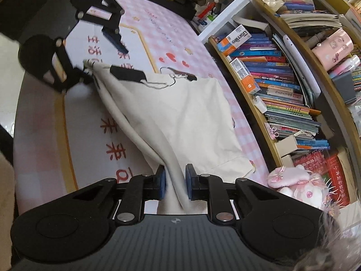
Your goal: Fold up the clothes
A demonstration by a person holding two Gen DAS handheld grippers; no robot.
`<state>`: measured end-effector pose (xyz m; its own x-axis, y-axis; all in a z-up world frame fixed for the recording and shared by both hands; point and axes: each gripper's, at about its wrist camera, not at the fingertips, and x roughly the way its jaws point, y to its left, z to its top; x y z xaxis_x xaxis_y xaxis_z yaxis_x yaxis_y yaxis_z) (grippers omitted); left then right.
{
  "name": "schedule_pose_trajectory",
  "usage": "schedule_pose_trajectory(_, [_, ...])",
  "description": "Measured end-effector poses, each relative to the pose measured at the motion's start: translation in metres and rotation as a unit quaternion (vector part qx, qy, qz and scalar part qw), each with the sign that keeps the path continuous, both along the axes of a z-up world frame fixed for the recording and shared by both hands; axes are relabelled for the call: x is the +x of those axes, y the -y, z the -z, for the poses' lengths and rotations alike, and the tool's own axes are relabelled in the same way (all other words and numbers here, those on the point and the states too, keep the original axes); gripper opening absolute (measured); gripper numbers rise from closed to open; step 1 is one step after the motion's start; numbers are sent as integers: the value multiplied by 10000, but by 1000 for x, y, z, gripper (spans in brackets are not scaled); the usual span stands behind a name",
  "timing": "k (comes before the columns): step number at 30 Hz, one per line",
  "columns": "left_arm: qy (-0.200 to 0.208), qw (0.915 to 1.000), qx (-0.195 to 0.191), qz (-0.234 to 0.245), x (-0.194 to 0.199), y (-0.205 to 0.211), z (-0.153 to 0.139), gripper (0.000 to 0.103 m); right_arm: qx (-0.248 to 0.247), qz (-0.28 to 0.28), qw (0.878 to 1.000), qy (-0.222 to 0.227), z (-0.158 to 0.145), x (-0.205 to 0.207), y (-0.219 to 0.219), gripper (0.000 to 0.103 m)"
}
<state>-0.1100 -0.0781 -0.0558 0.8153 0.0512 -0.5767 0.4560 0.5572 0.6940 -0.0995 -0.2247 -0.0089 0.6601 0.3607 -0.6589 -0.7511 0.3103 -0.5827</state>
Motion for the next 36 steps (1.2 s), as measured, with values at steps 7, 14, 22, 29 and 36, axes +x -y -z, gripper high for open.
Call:
schedule_pose_trajectory(7, [-173,9988,203,417,-6,-1,5,34,-309,-28,9994,-163,24,-5,4,22])
schedule_pose_trajectory(14, [-700,9956,-8,617,-7,-2,-5,8,-329,-10,9985,-439,30,-9,7,12])
schedule_pose_trajectory(22, [-1511,9826,-661,850,-21,-16,-64,8,423,259,9857,-1609,-19,-1,29,10])
schedule_pose_trajectory(29, [-1509,9744,-1555,597,-13,-30,-123,8,1064,255,9611,-2535,-75,-3,53,8])
schedule_pose_trajectory(36, [-732,9797,-1858,164,38,-31,-149,8,1751,475,9638,-1952,-125,22,59,8])
